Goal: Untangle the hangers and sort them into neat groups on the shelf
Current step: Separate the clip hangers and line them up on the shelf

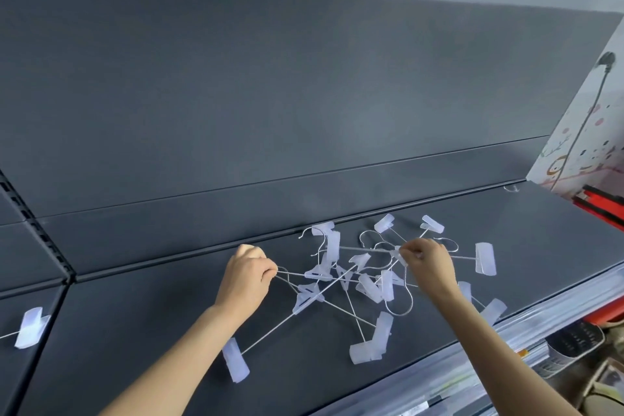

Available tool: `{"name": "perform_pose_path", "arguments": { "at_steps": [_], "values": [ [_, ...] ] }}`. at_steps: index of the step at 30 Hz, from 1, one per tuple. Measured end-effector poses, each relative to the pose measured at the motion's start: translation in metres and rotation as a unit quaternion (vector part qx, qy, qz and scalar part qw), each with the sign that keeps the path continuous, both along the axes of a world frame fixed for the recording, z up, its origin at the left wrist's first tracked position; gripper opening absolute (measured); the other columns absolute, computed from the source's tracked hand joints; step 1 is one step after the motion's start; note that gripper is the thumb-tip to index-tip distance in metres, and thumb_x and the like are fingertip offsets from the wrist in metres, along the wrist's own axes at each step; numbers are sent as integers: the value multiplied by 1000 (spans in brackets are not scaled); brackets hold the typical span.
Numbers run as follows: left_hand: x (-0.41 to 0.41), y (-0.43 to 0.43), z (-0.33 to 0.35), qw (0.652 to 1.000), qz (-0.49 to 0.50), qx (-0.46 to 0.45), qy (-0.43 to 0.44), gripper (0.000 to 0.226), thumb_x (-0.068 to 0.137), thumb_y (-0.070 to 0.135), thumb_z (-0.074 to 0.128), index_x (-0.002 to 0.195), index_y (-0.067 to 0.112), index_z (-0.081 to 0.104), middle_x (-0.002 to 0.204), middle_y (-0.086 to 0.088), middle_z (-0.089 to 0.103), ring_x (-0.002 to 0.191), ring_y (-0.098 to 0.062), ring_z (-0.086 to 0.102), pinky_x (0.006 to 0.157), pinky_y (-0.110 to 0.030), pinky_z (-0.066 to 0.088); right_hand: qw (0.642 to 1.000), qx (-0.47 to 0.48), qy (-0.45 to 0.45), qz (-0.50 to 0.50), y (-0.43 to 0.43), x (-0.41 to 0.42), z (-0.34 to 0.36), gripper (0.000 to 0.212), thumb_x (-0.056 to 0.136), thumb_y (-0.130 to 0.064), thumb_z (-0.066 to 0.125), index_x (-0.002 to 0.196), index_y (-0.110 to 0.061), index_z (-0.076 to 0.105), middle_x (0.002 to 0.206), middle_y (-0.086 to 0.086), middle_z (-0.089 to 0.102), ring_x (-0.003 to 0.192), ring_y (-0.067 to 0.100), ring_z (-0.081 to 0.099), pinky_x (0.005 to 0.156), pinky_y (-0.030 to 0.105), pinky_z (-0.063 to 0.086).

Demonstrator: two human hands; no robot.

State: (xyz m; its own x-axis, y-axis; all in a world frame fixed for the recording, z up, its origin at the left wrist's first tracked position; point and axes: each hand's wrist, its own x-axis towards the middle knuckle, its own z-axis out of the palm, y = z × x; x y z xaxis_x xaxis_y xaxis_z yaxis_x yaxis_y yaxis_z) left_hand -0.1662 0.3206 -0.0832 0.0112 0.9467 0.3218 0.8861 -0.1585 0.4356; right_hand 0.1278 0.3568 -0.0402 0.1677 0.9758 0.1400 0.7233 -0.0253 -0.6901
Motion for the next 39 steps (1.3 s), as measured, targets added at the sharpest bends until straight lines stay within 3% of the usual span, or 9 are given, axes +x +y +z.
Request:
{"name": "perform_pose_path", "arguments": {
  "at_steps": [7,11,14,17,22,26,35,37,39],
  "values": [
    [-3,0,-10,998,46,-14,35,16,62,6,79,69,19,73,77,-2,71,80,-31,65,73,-41,46,988,-22,152,-9,5,1,14,13,87,-8,53,79,-6,63,58,2,50,56,19,43,51,26,34],
    [26,-7,8,998,31,48,5,23,75,29,57,86,16,73,82,3,68,84,-22,63,82,-35,46,975,-47,218,-8,5,-13,18,14,88,-9,53,77,-6,61,55,1,43,49,13,31,40,14,28],
    [63,-18,28,990,-45,-68,-111,38,82,42,45,93,15,69,83,3,66,86,-16,57,77,-25,42,949,-84,304,-9,4,-30,20,22,88,-8,52,67,-11,57,60,4,43,52,15,32,50,23,30],
    [89,-24,40,948,-79,-167,-261,25,84,35,57,73,14,63,66,3,61,64,-14,55,63,-23,43,930,-122,347,-3,2,-42,23,21,90,-7,47,70,-12,54,62,6,48,51,15,42,47,23,34],
    [79,-15,52,926,-1,-129,-356,26,87,8,53,61,12,54,57,3,58,46,2,50,54,-12,42,951,-200,226,64,-11,-40,34,12,88,-1,43,94,-6,53,70,6,56,40,9,56,36,17,41],
    [73,-12,57,925,3,-113,-363,21,86,10,54,66,11,59,58,3,58,60,-9,52,64,-23,43,970,-178,138,85,-16,-44,33,26,81,7,41,105,12,52,76,15,56,41,15,52,37,21,37],
    [47,-10,72,894,25,-30,-446,23,89,6,50,68,10,57,68,-2,64,56,-3,62,53,-13,48,913,-215,314,146,-39,-84,16,20,83,7,51,98,-5,56,73,9,58,53,11,57,43,20,49],
    [33,-13,74,888,39,-22,-458,24,90,4,48,68,8,56,68,-6,64,54,-7,64,51,-16,51,947,-175,223,150,-35,-90,8,20,84,3,50,100,-2,61,79,11,62,63,16,58,53,25,52],
    [14,-16,73,881,59,-22,-469,22,90,2,47,71,5,56,69,-9,63,52,-9,65,52,-17,53,979,-110,28,168,-29,-90,-2,23,85,-1,47,100,0,65,90,13,66,80,24,59,72,29,49]
  ]
}}
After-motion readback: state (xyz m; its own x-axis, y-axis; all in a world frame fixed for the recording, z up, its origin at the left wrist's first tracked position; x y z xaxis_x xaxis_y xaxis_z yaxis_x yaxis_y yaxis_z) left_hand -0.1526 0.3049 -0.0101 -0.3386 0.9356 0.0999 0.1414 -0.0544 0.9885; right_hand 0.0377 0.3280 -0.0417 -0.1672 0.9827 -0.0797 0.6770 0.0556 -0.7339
